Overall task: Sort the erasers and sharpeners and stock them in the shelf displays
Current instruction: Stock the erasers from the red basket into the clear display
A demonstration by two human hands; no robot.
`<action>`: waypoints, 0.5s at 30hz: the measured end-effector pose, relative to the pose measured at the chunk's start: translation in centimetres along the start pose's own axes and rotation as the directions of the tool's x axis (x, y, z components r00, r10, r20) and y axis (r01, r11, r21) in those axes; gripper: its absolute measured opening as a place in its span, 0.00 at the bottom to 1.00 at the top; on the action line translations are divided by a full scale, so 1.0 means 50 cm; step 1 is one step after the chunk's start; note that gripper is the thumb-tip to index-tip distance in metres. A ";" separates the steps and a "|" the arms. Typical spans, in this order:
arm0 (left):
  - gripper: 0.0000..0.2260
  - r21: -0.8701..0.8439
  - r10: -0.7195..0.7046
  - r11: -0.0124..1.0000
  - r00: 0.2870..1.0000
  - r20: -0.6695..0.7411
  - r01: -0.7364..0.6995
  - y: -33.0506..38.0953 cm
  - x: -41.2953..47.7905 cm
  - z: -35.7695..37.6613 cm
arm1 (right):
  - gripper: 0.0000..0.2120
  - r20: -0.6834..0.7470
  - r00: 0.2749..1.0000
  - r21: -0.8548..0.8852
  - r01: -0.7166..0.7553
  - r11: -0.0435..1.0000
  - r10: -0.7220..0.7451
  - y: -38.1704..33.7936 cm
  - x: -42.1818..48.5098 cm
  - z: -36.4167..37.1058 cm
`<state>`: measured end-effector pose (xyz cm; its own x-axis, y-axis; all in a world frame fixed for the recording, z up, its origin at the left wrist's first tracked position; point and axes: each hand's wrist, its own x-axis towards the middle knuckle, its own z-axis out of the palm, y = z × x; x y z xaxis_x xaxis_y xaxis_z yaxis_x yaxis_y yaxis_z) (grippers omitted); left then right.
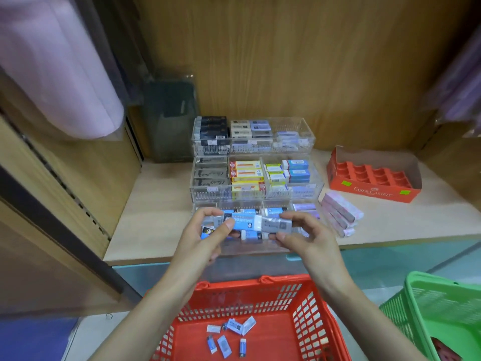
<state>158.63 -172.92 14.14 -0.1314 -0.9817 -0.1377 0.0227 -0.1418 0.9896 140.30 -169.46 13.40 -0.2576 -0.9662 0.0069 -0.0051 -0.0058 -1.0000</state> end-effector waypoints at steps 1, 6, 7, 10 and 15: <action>0.08 -0.017 -0.001 1.000 1.000 -0.009 0.001 0.006 0.008 -0.003 | 0.14 0.008 1.000 0.005 -0.011 1.000 0.011 0.003 0.002 0.005; 0.07 -0.055 -0.017 0.998 0.997 -0.075 0.013 0.029 0.044 -0.032 | 0.14 0.048 0.997 0.052 -0.058 0.997 0.056 0.005 0.028 0.035; 0.08 -0.063 -0.017 0.998 0.996 -0.085 0.012 0.032 0.050 -0.040 | 0.14 0.045 0.997 0.065 -0.058 0.996 0.056 0.001 0.038 0.044; 0.09 -0.089 -0.014 0.996 0.991 -0.132 0.003 0.041 0.068 -0.067 | 0.13 0.067 0.997 0.036 -0.030 0.999 0.027 -0.019 0.085 0.083; 0.09 -0.110 0.009 0.993 0.977 -0.211 -0.033 0.058 0.094 -0.112 | 0.14 0.094 0.995 -0.058 0.042 0.997 -0.037 -0.050 0.201 0.172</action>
<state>163.62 -178.63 16.12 0.0814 -0.9877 -0.1338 0.1364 -0.1220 0.9831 146.02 -181.36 15.91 -0.1657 -0.9852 0.0433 -0.0715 -0.0318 -0.9969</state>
